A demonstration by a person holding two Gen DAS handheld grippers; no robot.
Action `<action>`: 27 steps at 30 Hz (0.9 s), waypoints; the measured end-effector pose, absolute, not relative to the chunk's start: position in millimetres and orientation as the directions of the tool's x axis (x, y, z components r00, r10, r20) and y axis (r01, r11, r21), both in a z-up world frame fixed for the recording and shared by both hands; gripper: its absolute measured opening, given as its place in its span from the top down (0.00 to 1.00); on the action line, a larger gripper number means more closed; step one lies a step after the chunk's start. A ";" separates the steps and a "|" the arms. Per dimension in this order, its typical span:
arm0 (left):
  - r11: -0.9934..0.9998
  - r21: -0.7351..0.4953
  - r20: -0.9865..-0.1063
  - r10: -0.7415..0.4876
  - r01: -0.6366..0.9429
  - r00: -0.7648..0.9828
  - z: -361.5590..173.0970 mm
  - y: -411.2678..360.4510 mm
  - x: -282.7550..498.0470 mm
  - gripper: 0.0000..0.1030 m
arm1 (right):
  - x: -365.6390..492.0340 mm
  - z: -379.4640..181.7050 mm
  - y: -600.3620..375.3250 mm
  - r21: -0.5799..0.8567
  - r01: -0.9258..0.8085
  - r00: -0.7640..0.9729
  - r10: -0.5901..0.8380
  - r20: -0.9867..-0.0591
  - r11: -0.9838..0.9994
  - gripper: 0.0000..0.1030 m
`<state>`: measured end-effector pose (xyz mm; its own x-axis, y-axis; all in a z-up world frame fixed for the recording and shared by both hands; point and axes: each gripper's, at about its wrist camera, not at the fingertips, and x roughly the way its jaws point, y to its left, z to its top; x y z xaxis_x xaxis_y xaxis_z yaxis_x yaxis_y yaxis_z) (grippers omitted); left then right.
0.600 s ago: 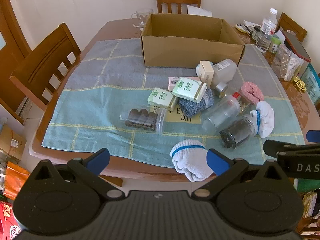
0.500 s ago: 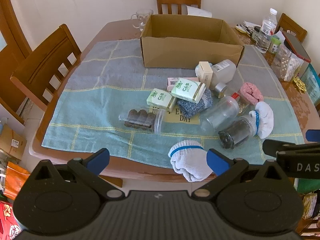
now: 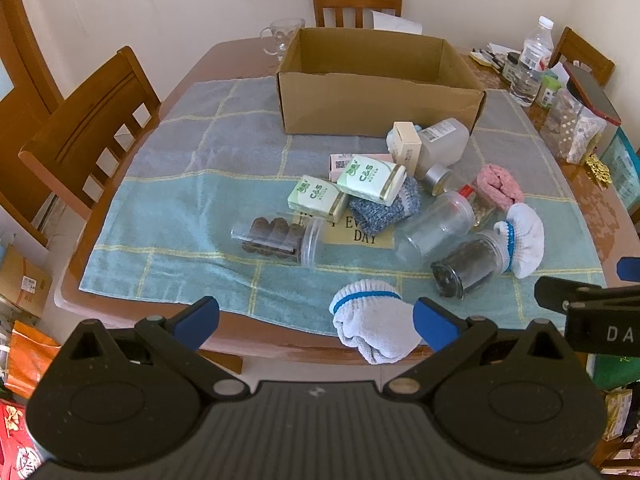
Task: Organize objects
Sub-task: 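Reach the left tool toward the clear jar of dark cookies while the right tool reaches for the white glove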
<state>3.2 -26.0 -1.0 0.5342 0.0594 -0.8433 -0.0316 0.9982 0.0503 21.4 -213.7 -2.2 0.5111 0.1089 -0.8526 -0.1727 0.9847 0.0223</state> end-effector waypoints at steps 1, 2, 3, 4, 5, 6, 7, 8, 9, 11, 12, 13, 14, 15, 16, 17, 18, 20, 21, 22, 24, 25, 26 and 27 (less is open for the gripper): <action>0.998 0.048 -0.843 0.055 -0.027 0.535 -1.7 -25.1 3.5 0.00 | 20.8 -2.0 -213.5 0.019 -0.170 0.512 0.105 -0.853 0.985 0.00; 0.999 0.046 -0.842 0.050 -0.020 0.537 -1.9 -24.4 3.8 0.00 | 20.3 -1.6 -213.1 0.015 -0.167 0.514 0.100 -0.852 0.986 0.00; 0.999 0.044 -0.842 0.043 -0.010 0.537 -2.9 -23.5 4.5 0.00 | 19.6 -1.4 -212.4 0.012 -0.163 0.516 0.095 -0.851 0.987 0.00; 0.999 0.044 -0.843 0.037 0.001 0.536 -3.4 -22.0 5.2 0.00 | 18.9 -1.4 -211.4 0.009 -0.158 0.519 0.091 -0.850 0.987 0.00; 0.999 0.044 -0.844 0.032 0.011 0.535 -4.2 -20.7 6.1 0.00 | 18.7 -1.4 -210.1 0.008 -0.155 0.520 0.089 -0.850 0.988 0.00; 0.999 0.045 -0.845 0.027 0.021 0.535 -4.8 -18.8 6.8 0.00 | 18.1 -1.7 -207.8 0.003 -0.148 0.521 0.081 -0.849 0.989 0.00; 0.998 0.047 -0.845 0.023 0.032 0.535 -5.7 -16.2 7.8 0.00 | 17.4 -1.8 -206.1 -0.001 -0.142 0.523 0.074 -0.849 0.990 0.00; 0.998 0.048 -0.846 0.020 0.038 0.533 -6.1 -13.8 8.6 0.00 | 16.4 -1.8 -204.0 -0.004 -0.135 0.525 0.068 -0.848 0.991 0.00; 0.998 0.046 -0.846 0.015 0.045 0.533 -6.2 -10.8 9.3 0.00 | 15.0 -1.6 -201.9 -0.004 -0.125 0.528 0.063 -0.847 0.992 0.00; 0.997 0.038 -0.846 -0.001 0.062 0.534 -5.7 -3.8 10.8 0.00 | 12.8 -1.6 -196.6 -0.004 -0.105 0.527 0.052 -0.848 0.994 0.00; 0.997 0.038 -0.846 -0.006 0.071 0.534 -5.9 -0.5 11.8 0.00 | 11.9 -1.6 -194.8 -0.003 -0.100 0.527 0.050 -0.848 0.995 0.00; 0.996 0.038 -0.846 -0.009 0.078 0.533 -6.1 2.3 12.9 0.00 | 10.7 -1.7 -191.7 -0.002 -0.092 0.528 0.047 -0.848 0.996 0.00; 0.995 0.038 -0.846 -0.014 0.087 0.532 -6.7 5.7 14.2 0.00 | 9.6 -1.8 -188.5 -0.003 -0.085 0.528 0.042 -0.848 0.996 0.00; 0.995 0.037 -0.847 -0.019 0.094 0.531 -7.5 9.0 15.5 0.00 | 8.9 -2.1 -186.0 -0.004 -0.078 0.528 0.038 -0.848 0.997 0.00; 0.994 0.037 -0.847 -0.022 0.101 0.531 -8.4 12.8 17.2 0.00 | 7.9 -2.4 -182.4 -0.002 -0.071 0.528 0.035 -0.849 0.997 0.00; 0.994 0.037 -0.848 -0.025 0.106 0.530 -9.2 16.0 18.8 0.00 | 6.8 -2.8 -179.5 0.001 -0.067 0.528 0.036 -0.848 0.998 0.00; 0.993 0.036 -0.849 -0.028 0.111 0.528 -10.3 19.6 20.4 0.00 | 5.8 -3.2 -176.8 0.004 -0.065 0.529 0.038 -0.848 0.998 0.00; 0.992 0.032 -0.848 -0.037 0.120 0.529 -12.6 25.9 22.2 0.00 | 3.8 -4.5 -170.1 0.007 -0.067 0.533 0.042 -0.845 0.998 0.00; 0.992 0.031 -0.847 -0.040 0.124 0.530 -14.0 29.6 23.7 0.00 | 3.2 -5.3 -167.4 0.008 -0.070 0.534 0.044 -0.844 0.998 0.00; 0.991 0.030 -0.847 -0.043 0.129 0.529 -15.5 32.5 25.1 0.00 | 2.2 -7.0 -163.9 0.010 -0.076 0.536 0.049 -0.843 0.997 0.00; 0.989 0.027 -0.850 -0.052 0.143 0.524 -18.6 39.0 28.7 0.00 | 0.9 -9.9 -159.1 0.019 -0.087 0.539 0.063 -0.840 0.996 0.00; 0.988 0.026 -0.850 -0.058 0.151 0.523 -20.2 42.4 30.4 0.00 | 0.7 -11.5 -157.1 0.024 -0.091 0.538 0.069 -0.840 0.996 0.00; 0.987 0.024 -0.850 -0.063 0.158 0.524 -21.6 45.2 31.7 0.00 | -0.7 -14.0 -154.3 0.034 -0.099 0.540 0.082 -0.838 0.995 0.00; 0.986 0.022 -0.849 -0.068 0.164 0.524 -23.2 48.5 33.2 0.00 | -1.5 -15.4 -152.6 0.039 -0.103 0.541 0.089 -0.836 0.994 0.00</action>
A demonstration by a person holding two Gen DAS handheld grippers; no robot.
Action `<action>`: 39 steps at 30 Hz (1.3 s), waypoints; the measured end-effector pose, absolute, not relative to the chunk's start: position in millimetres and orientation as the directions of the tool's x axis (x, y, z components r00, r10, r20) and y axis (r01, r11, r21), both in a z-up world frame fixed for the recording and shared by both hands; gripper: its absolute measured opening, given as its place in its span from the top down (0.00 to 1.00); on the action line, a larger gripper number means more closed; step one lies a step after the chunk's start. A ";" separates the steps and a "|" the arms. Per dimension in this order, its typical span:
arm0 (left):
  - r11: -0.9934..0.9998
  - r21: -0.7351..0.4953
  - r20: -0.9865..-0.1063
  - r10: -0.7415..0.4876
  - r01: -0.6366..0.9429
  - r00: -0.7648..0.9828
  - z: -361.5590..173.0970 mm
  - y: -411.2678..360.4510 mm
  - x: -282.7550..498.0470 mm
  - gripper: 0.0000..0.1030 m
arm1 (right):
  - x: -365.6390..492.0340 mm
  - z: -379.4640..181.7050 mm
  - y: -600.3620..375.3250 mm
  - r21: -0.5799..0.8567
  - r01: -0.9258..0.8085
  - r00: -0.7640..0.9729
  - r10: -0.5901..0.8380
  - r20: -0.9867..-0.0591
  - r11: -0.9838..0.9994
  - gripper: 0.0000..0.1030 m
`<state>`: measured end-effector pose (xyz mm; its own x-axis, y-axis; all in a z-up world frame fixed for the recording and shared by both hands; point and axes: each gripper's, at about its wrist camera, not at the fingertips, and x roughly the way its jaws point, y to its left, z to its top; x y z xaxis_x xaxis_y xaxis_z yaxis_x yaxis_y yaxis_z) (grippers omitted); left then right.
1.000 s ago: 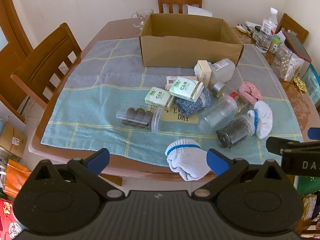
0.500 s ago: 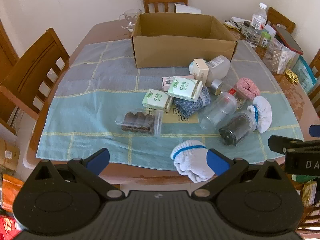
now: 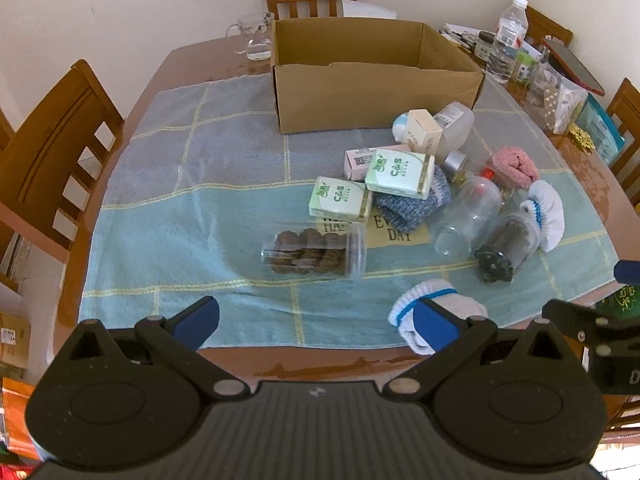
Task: Organize objects
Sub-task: 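Reach the left tool toward the clear jar of dark cookies while the right tool reaches for the white glove, then grasp the cookie jar with the left tool while the right tool grasps the white glove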
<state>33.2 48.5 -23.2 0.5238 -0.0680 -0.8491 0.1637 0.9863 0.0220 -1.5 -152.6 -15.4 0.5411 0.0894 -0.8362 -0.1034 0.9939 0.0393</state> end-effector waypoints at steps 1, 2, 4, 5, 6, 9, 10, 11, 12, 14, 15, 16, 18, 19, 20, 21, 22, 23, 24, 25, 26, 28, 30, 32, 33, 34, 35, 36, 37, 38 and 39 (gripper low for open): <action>0.986 0.021 -0.848 -0.072 0.168 0.525 -24.3 50.8 35.0 0.00 | -2.5 -17.0 -150.8 0.042 -0.108 0.541 0.094 -0.836 0.993 0.00; 0.985 0.019 -0.846 -0.076 0.174 0.527 -26.0 53.3 36.8 0.00 | -3.0 -19.2 -148.8 0.047 -0.113 0.541 0.101 -0.835 0.992 0.00; 0.983 0.019 -0.846 -0.082 0.184 0.526 -29.5 57.8 40.4 0.00 | -4.0 -25.8 -143.7 0.058 -0.127 0.536 0.118 -0.836 0.990 0.00; 0.982 0.020 -0.847 -0.082 0.186 0.526 -31.0 59.7 42.3 0.00 | -3.9 -28.0 -142.4 0.062 -0.131 0.534 0.123 -0.836 0.989 0.00; 0.983 0.021 -0.844 -0.081 0.182 0.530 -32.0 61.9 44.1 0.00 | -4.2 -32.0 -139.9 0.073 -0.141 0.533 0.138 -0.835 0.987 0.00; 0.983 0.015 -0.842 -0.087 0.184 0.533 -35.0 67.8 50.7 0.00 | -3.4 -45.2 -130.9 0.103 -0.166 0.519 0.176 -0.836 0.981 0.00; 0.982 0.015 -0.841 -0.090 0.189 0.533 -36.5 69.7 53.4 0.00 | -2.4 -51.6 -127.0 0.111 -0.180 0.516 0.190 -0.835 0.977 0.00; 0.982 0.016 -0.840 -0.090 0.190 0.535 -37.5 71.2 55.3 0.00 | -1.6 -57.2 -123.5 0.116 -0.192 0.514 0.200 -0.834 0.975 0.00; 0.982 0.015 -0.838 -0.091 0.191 0.538 -38.6 72.4 56.7 0.00 | -0.4 -62.2 -120.7 0.120 -0.201 0.512 0.208 -0.833 0.972 0.00; 0.980 0.009 -0.836 -0.101 0.198 0.540 -41.8 74.9 60.5 0.00 | 2.0 -71.7 -115.6 0.128 -0.217 0.521 0.226 -0.823 0.968 0.00; 0.980 0.005 -0.834 -0.106 0.200 0.541 -43.8 76.2 62.5 0.00 | 3.8 -77.0 -112.9 0.131 -0.228 0.529 0.236 -0.815 0.965 0.00; 0.980 0.002 -0.832 -0.110 0.200 0.544 -45.5 76.8 64.5 0.00 | 5.5 -80.4 -111.2 0.131 -0.235 0.532 0.241 -0.812 0.963 0.00; 0.978 -0.005 -0.827 -0.121 0.209 0.549 -49.9 77.1 67.6 0.00 | 11.9 -91.0 -105.8 0.118 -0.251 0.532 0.238 -0.813 0.961 0.00; 0.976 -0.008 -0.827 -0.128 0.216 0.547 -53.2 76.8 69.6 0.00 | 14.7 -95.0 -104.1 0.119 -0.255 0.528 0.241 -0.814 0.960 0.00; 0.975 -0.010 -0.828 -0.133 0.222 0.545 -56.0 76.1 71.1 0.00 | 17.7 -100.0 -103.0 0.135 -0.264 0.524 0.259 -0.811 0.955 0.00; 0.973 -0.013 -0.828 -0.139 0.229 0.543 -58.6 75.2 72.2 0.00 | 19.2 -102.9 -102.6 0.143 -0.269 0.522 0.269 -0.809 0.953 0.00; 0.971 -0.019 -0.827 -0.149 0.238 0.542 -61.3 73.9 73.0 0.00 | 21.4 -106.8 -101.3 0.151 -0.276 0.519 0.279 -0.808 0.949 0.00; 0.967 -0.024 -0.825 -0.161 0.252 0.541 -64.0 71.8 73.2 0.00 | 21.6 -108.6 -101.0 0.155 -0.281 0.518 0.285 -0.807 0.947 0.00; 0.963 -0.026 -0.824 -0.171 0.267 0.540 -66.9 69.3 74.0 0.00 | 22.9 -112.2 -99.9 0.157 -0.287 0.515 0.290 -0.806 0.945 0.00; 0.960 -0.023 -0.820 -0.178 0.279 0.545 -69.0 65.8 74.7 0.00 | 23.3 -114.5 -99.3 0.158 -0.290 0.513 0.293 -0.807 0.944 0.00; 0.957 -0.017 -0.816 -0.180 0.288 0.550 -71.1 62.8 75.2 0.00 | 23.9 -117.1 -98.3 0.161 -0.298 0.513 0.300 -0.804 0.941 0.00; 0.956 -0.001 -0.814 -0.171 0.293 0.555 -76.4 56.8 77.9 0.00 | 23.2 -120.0 -97.2 0.158 -0.305 0.516 0.303 -0.801 0.939 0.00; 0.956 0.005 -0.807 -0.169 0.292 0.566 -81.5 53.2 80.9 0.00 | 23.3 -122.4 -95.3 0.146 -0.311 0.523 0.297 -0.799 0.939 0.00; 0.959 0.021 -0.801 -0.152 0.282 0.579 -86.8 50.5 84.8 0.00 | 23.6 -123.6 -93.2 0.127 -0.320 0.530 0.289 -0.798 0.939 0.00; 0.961 0.029 -0.799 -0.144 0.277 0.584 -89.0 49.1 86.8 0.00 | 24.0 -124.2 -92.4 0.113 -0.326 0.533 0.282 -0.798 0.939 0.00; 0.961 0.032 -0.795 -0.143 0.275 0.590 -91.5 47.7 89.0 0.00 | 24.7 -125.0 -91.6 0.104 -0.330 0.535 0.276 -0.798 0.938 0.00; 0.961 0.035 -0.792 -0.140 0.273 0.594 -93.0 46.9 90.7 0.00 | 25.7 -126.1 -91.1 0.096 -0.333 0.536 0.272 -0.799 0.938 0.00; 0.961 0.040 -0.791 -0.136 0.273 0.596 -94.7 45.5 92.7 0.00 | 26.3 -126.9 -91.2 0.096 -0.333 0.535 0.272 -0.800 0.938 0.00; 0.960 0.041 -0.791 -0.137 0.275 0.597 -96.7 44.1 94.9 0.00 | 27.3 -127.5 -91.6 0.099 -0.332 0.534 0.273 -0.800 0.938 0.00; 0.961 0.042 -0.790 -0.135 0.274 0.597 -98.5 43.4 97.0 0.00 | 27.6 -128.1 -91.6 0.099 -0.333 0.533 0.274 -0.801 0.938 0.00; 0.962 0.046 -0.794 -0.129 0.270 0.595 -100.8 42.3 99.3 0.00 | 27.7 -128.3 -91.4 0.099 -0.336 0.534 0.276 -0.799 0.937 0.00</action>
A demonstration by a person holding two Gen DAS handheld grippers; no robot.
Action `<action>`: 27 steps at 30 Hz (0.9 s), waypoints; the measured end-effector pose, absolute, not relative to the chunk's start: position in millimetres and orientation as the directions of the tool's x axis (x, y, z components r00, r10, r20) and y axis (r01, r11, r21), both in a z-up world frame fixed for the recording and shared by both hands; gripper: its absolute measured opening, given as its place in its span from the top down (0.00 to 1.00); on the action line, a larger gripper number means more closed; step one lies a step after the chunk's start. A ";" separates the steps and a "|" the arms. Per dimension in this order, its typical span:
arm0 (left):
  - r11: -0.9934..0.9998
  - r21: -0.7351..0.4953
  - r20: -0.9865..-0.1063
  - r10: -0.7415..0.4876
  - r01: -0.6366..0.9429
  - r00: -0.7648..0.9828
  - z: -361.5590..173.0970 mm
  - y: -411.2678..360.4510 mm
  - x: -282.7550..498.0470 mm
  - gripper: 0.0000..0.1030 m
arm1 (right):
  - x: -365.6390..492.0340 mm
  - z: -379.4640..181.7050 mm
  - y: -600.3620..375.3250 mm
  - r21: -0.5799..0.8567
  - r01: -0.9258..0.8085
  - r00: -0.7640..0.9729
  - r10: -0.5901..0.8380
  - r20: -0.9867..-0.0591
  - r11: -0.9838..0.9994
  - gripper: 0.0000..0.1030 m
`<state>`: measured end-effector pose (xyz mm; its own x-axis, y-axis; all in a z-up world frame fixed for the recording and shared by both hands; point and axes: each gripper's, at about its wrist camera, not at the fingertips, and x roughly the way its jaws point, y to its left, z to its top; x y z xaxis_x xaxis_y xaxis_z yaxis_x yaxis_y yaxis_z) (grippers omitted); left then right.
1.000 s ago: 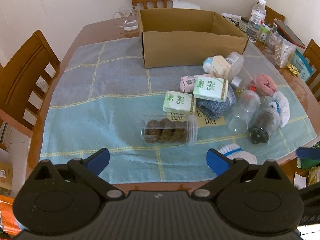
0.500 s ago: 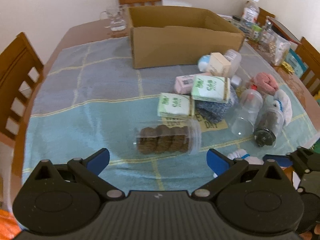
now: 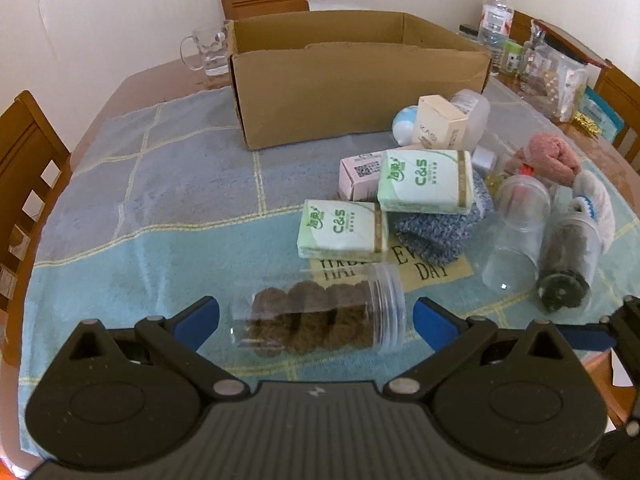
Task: Organize objects
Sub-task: 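Grasp the cookie jar with the left tool while the right tool grasps the white glove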
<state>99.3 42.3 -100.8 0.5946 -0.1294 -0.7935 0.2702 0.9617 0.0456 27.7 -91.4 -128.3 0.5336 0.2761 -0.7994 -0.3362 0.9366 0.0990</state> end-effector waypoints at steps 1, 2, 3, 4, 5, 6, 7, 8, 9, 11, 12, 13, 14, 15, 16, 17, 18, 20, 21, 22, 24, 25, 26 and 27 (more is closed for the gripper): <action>0.961 0.050 -0.802 -0.123 0.271 0.584 -104.0 40.9 102.8 0.00 | 27.4 -128.0 -91.4 0.099 -0.339 0.534 0.278 -0.799 0.936 0.00; 0.961 0.050 -0.807 -0.122 0.271 0.578 -106.4 40.0 105.0 0.00 | 27.7 -128.3 -90.6 0.097 -0.342 0.534 0.278 -0.798 0.935 0.00; 0.962 0.048 -0.809 -0.121 0.270 0.575 -108.5 39.8 106.8 0.01 | 27.8 -128.6 -89.8 0.098 -0.347 0.532 0.282 -0.798 0.933 0.00; 0.962 0.044 -0.811 -0.123 0.269 0.572 -109.9 39.9 107.9 0.01 | 28.5 -128.9 -88.8 0.099 -0.350 0.530 0.284 -0.799 0.931 0.01; 0.963 0.040 -0.813 -0.124 0.268 0.569 -111.3 40.5 109.3 0.01 | 29.2 -130.0 -87.1 0.097 -0.354 0.527 0.284 -0.801 0.930 0.01; 0.963 0.039 -0.815 -0.123 0.267 0.566 -112.6 40.8 110.2 0.04 | 29.3 -130.2 -86.4 0.093 -0.356 0.527 0.282 -0.802 0.930 0.02; 0.964 0.044 -0.818 -0.116 0.263 0.563 -113.8 41.3 111.2 0.05 | 29.5 -130.3 -85.8 0.087 -0.359 0.527 0.279 -0.803 0.929 0.02; 0.964 0.043 -0.820 -0.116 0.262 0.560 -114.2 41.9 111.7 0.08 | 29.9 -130.4 -85.5 0.083 -0.360 0.527 0.277 -0.803 0.929 0.03; 0.964 0.036 -0.823 -0.121 0.263 0.555 -114.6 42.8 112.4 0.10 | 30.5 -130.7 -85.9 0.082 -0.357 0.527 0.273 -0.805 0.931 0.04; 0.964 0.023 -0.826 -0.131 0.266 0.548 -115.3 43.5 112.5 0.11 | 31.9 -130.8 -87.0 0.081 -0.351 0.525 0.268 -0.808 0.933 0.07; 0.964 0.023 -0.826 -0.131 0.266 0.548 -115.0 43.7 112.5 0.11 | 33.1 -131.2 -87.6 0.077 -0.347 0.523 0.261 -0.811 0.935 0.10; 0.964 0.023 -0.827 -0.132 0.267 0.546 -114.9 43.7 112.8 0.11 | 34.0 -131.4 -87.6 0.068 -0.345 0.523 0.251 -0.814 0.936 0.13; 0.963 0.022 -0.828 -0.132 0.268 0.545 -115.2 43.8 113.0 0.11 | 33.7 -130.9 -87.3 0.057 -0.346 0.526 0.244 -0.814 0.937 0.15; 0.963 0.021 -0.829 -0.133 0.267 0.543 -115.1 44.4 113.2 0.11 | 34.0 -130.1 -86.7 0.053 -0.350 0.523 0.242 -0.817 0.935 0.16; 0.963 0.019 -0.830 -0.134 0.268 0.541 -115.0 44.5 114.1 0.11 | 34.2 -129.6 -86.2 0.053 -0.353 0.522 0.243 -0.818 0.934 0.18; 0.963 0.018 -0.832 -0.135 0.269 0.539 -114.8 45.0 114.6 0.11 | 34.3 -129.1 -84.9 0.047 -0.360 0.519 0.242 -0.820 0.932 0.19; 0.963 0.018 -0.833 -0.134 0.268 0.537 -114.4 45.3 115.2 0.11 | 34.3 -128.8 -83.4 0.041 -0.367 0.518 0.240 -0.821 0.929 0.22; 0.962 0.019 -0.834 -0.135 0.272 0.535 -112.5 46.6 116.4 0.11 | 34.5 -128.0 -79.9 0.030 -0.381 0.513 0.239 -0.824 0.924 0.27; 0.960 0.018 -0.835 -0.139 0.278 0.533 -111.6 47.5 116.7 0.11 | 34.4 -127.6 -78.4 0.029 -0.383 0.511 0.237 -0.826 0.923 0.28; 0.959 0.020 -0.837 -0.138 0.282 0.529 -110.1 48.6 117.4 0.11 | 34.5 -127.5 -78.1 0.029 -0.384 0.509 0.238 -0.827 0.923 0.29; 0.958 0.023 -0.840 -0.136 0.285 0.525 -106.5 51.4 117.4 0.11 | 33.7 -126.7 -80.2 0.036 -0.385 0.502 0.242 -0.830 0.922 0.30; 0.958 0.023 -0.840 -0.136 0.285 0.526 -103.6 54.0 117.8 0.11 | 34.2 -125.9 -81.4 0.041 -0.385 0.498 0.245 -0.832 0.922 0.31; 0.958 0.024 -0.839 -0.137 0.287 0.526 -101.1 55.8 118.0 0.11 | 34.3 -125.2 -82.4 0.044 -0.384 0.495 0.247 -0.833 0.922 0.32; 0.956 0.026 -0.838 -0.139 0.293 0.527 -98.0 58.1 118.0 0.11 | 34.7 -123.8 -83.4 0.050 -0.383 0.491 0.249 -0.835 0.922 0.33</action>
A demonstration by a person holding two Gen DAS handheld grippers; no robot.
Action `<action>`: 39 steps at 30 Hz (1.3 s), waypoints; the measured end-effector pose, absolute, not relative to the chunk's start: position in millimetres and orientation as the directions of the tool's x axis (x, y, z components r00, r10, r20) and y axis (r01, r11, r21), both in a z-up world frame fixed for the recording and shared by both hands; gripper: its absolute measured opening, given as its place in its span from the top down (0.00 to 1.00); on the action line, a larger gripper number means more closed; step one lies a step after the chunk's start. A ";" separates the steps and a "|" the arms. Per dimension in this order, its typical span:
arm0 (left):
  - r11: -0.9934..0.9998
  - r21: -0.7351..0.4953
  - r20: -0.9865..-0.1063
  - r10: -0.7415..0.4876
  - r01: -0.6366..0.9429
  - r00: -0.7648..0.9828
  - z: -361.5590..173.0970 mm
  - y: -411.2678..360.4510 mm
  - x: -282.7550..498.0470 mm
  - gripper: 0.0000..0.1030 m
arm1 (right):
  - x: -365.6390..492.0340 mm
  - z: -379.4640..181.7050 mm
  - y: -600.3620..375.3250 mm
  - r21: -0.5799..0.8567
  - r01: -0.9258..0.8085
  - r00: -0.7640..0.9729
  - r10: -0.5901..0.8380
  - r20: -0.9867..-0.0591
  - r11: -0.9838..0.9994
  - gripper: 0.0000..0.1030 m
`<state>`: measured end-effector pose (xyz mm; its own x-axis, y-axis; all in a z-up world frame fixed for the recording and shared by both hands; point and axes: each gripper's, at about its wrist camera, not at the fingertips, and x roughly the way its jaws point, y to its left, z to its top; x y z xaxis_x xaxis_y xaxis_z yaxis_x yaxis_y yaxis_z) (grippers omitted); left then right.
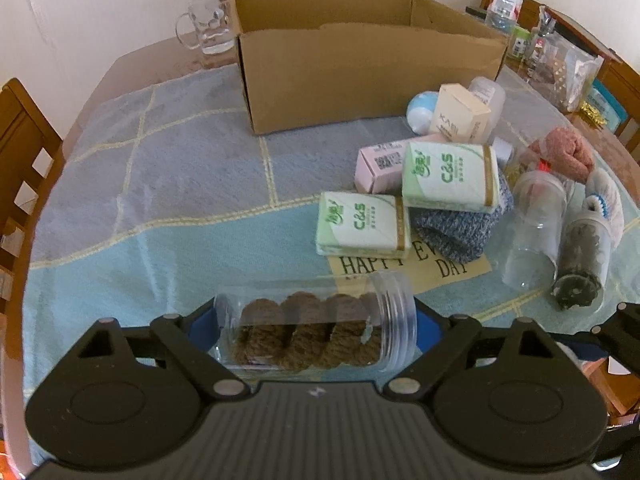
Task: Organize objects
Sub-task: 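Grasp the cookie jar with the left tool while the right tool grasps the white glove, then carry both items into the cardboard box and open both tools to release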
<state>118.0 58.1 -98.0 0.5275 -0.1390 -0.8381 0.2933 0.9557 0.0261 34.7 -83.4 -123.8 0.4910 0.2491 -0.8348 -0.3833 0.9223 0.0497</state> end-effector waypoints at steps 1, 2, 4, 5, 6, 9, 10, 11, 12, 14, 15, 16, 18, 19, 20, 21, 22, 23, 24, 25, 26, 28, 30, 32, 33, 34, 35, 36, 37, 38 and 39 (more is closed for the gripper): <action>0.954 0.030 -0.837 -0.140 0.299 0.529 -95.9 59.2 118.2 0.11 | 34.9 -122.4 -83.9 0.053 -0.384 0.488 0.251 -0.836 0.922 0.34; 0.951 0.036 -0.835 -0.140 0.307 0.532 -93.4 60.9 118.6 0.11 | 35.1 -120.2 -84.1 0.051 -0.387 0.485 0.250 -0.838 0.921 0.35; 0.947 0.042 -0.833 -0.143 0.318 0.535 -87.9 63.7 119.6 0.11 | 35.7 -117.5 -84.0 0.043 -0.391 0.486 0.246 -0.839 0.919 0.36; 0.945 0.039 -0.832 -0.149 0.324 0.535 -84.5 65.4 120.0 0.11 | 36.4 -114.9 -83.3 0.040 -0.395 0.484 0.245 -0.840 0.918 0.36; 0.943 0.034 -0.831 -0.158 0.331 0.534 -80.1 67.7 120.4 0.11 | 36.8 -112.5 -82.8 0.041 -0.397 0.483 0.246 -0.840 0.917 0.36; 0.933 0.026 -0.833 -0.179 0.360 0.524 -65.5 72.0 123.2 0.11 | 39.3 -99.4 -80.7 0.063 -0.406 0.478 0.271 -0.835 0.912 0.36; 0.926 0.025 -0.834 -0.188 0.377 0.518 -59.8 72.7 124.6 0.11 | 40.0 -94.4 -81.1 0.073 -0.408 0.477 0.280 -0.833 0.910 0.36; 0.918 0.025 -0.835 -0.198 0.395 0.514 -55.0 73.4 125.8 0.11 | 41.8 -87.7 -81.0 0.081 -0.409 0.476 0.289 -0.831 0.909 0.36; 0.912 0.026 -0.834 -0.206 0.409 0.512 -48.7 74.0 127.7 0.11 | 44.2 -80.2 -80.9 0.088 -0.410 0.478 0.296 -0.827 0.908 0.36; 0.905 0.036 -0.830 -0.210 0.425 0.517 -36.5 74.0 130.8 0.11 | 49.0 -65.5 -82.0 0.103 -0.412 0.482 0.313 -0.818 0.905 0.36; 0.904 0.039 -0.825 -0.211 0.426 0.524 -30.5 73.7 133.2 0.11 | 54.1 -56.9 -84.3 0.111 -0.412 0.486 0.321 -0.813 0.904 0.36; 0.905 0.041 -0.821 -0.211 0.424 0.530 -25.8 72.8 135.5 0.11 | 59.9 -52.1 -85.6 0.113 -0.411 0.489 0.324 -0.810 0.904 0.36; 0.911 0.038 -0.813 -0.211 0.411 0.542 -14.4 70.0 143.1 0.11 | 72.5 -38.4 -91.4 0.118 -0.413 0.497 0.332 -0.801 0.903 0.36; 0.916 0.029 -0.808 -0.215 0.401 0.548 -7.8 67.9 148.6 0.11 | 78.3 -33.6 -93.9 0.118 -0.417 0.502 0.336 -0.797 0.901 0.36; 0.920 0.022 -0.804 -0.217 0.391 0.554 -2.5 64.8 153.9 0.11 | 85.5 -27.2 -98.1 0.114 -0.422 0.509 0.339 -0.791 0.900 0.36; 0.924 0.018 -0.801 -0.215 0.381 0.559 1.2 62.1 158.7 0.11 | 95.6 -21.0 -103.5 0.110 -0.429 0.514 0.342 -0.787 0.896 0.36; 0.929 0.017 -0.798 -0.210 0.369 0.565 6.1 56.7 166.1 0.11 | 103.3 -16.0 -108.7 0.107 -0.434 0.516 0.345 -0.784 0.894 0.36; 0.934 0.019 -0.795 -0.202 0.358 0.571 9.8 51.5 172.4 0.11 | 115.7 -9.1 -115.6 0.102 -0.440 0.522 0.346 -0.780 0.892 0.36; 0.940 0.027 -0.789 -0.189 0.341 0.584 14.0 45.0 179.0 0.11 | 124.9 -5.4 -120.5 0.099 -0.447 0.522 0.349 -0.778 0.889 0.36; 0.944 0.034 -0.785 -0.178 0.328 0.594 16.6 39.6 184.0 0.11 | 133.8 -2.1 -125.8 0.095 -0.455 0.523 0.353 -0.776 0.885 0.36; 0.952 0.040 -0.781 -0.161 0.305 0.604 20.8 32.7 190.9 0.11 | 144.5 1.7 -132.2 0.086 -0.466 0.528 0.354 -0.772 0.881 0.36; 0.964 0.038 -0.774 -0.139 0.264 0.618 27.4 20.6 205.7 0.11 | 166.7 9.7 -145.4 0.074 -0.489 0.531 0.364 -0.765 0.869 0.36; 0.972 0.032 -0.767 -0.124 0.231 0.629 32.0 10.3 221.1 0.11 | 192.7 16.8 -160.5 0.075 -0.511 0.523 0.379 -0.764 0.856 0.36; 0.978 0.030 -0.768 -0.108 0.204 0.631 34.5 2.1 235.6 0.11 | 216.6 21.6 -169.0 0.062 -0.525 0.523 0.380 -0.763 0.849 0.36; 0.981 0.030 -0.770 -0.101 0.193 0.631 35.0 -1.2 242.2 0.11 | 226.2 24.4 -173.2 0.059 -0.527 0.524 0.379 -0.763 0.848 0.36; 0.983 0.030 -0.773 -0.093 0.182 0.628 35.0 -5.2 251.4 0.11 | 235.5 25.8 -176.4 0.061 -0.529 0.523 0.382 -0.762 0.846 0.36; 0.984 0.031 -0.777 -0.086 0.175 0.623 34.1 -7.8 257.7 0.11 | 246.0 27.5 -179.8 0.066 -0.530 0.522 0.387 -0.760 0.845 0.36; 0.985 0.032 -0.782 -0.079 0.167 0.618 33.4 -10.3 265.8 0.11 | 256.8 30.2 -182.6 0.070 -0.535 0.520 0.394 -0.758 0.842 0.36; 0.986 0.036 -0.785 -0.075 0.165 0.614 32.0 -11.8 269.7 0.11 | 263.7 30.9 -181.8 0.070 -0.541 0.517 0.398 -0.758 0.838 0.36; 0.984 0.042 -0.791 -0.072 0.172 0.608 30.7 -14.2 277.3 0.11 | 274.5 32.7 -180.6 0.063 -0.548 0.516 0.397 -0.759 0.834 0.36; 0.983 0.050 -0.796 -0.069 0.178 0.602 28.3 -16.1 282.5 0.11 | 280.2 32.6 -179.2 0.057 -0.551 0.515 0.393 -0.761 0.833 0.36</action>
